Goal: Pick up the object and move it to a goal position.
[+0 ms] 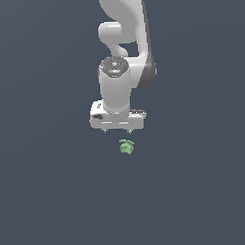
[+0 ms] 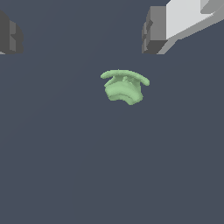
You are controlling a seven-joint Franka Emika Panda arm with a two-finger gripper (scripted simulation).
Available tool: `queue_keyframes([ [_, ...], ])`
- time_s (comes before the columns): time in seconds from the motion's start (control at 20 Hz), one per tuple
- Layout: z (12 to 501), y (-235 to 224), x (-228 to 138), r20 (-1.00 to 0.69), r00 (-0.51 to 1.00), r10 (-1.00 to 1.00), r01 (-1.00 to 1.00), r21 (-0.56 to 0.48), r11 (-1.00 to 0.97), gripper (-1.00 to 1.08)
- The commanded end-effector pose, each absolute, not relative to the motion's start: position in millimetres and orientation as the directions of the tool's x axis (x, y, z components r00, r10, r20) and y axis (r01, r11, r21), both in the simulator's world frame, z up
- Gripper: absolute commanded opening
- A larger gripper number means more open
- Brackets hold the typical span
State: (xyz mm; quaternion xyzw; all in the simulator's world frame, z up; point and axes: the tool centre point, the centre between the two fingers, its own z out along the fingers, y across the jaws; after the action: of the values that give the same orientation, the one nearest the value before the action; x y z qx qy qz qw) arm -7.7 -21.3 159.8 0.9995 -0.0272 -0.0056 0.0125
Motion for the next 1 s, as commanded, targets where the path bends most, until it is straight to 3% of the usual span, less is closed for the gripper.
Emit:
queue_keyframes([
  [0.0,159.8,-21.3,-7.7,-0.011,0.998,-0.055,-0.054,0.025,-0.998,1.00],
  [0.95,157.1,-3.7,-16.1,-0.027,0.999,0.029,0.029,0.013,-0.999,1.00],
])
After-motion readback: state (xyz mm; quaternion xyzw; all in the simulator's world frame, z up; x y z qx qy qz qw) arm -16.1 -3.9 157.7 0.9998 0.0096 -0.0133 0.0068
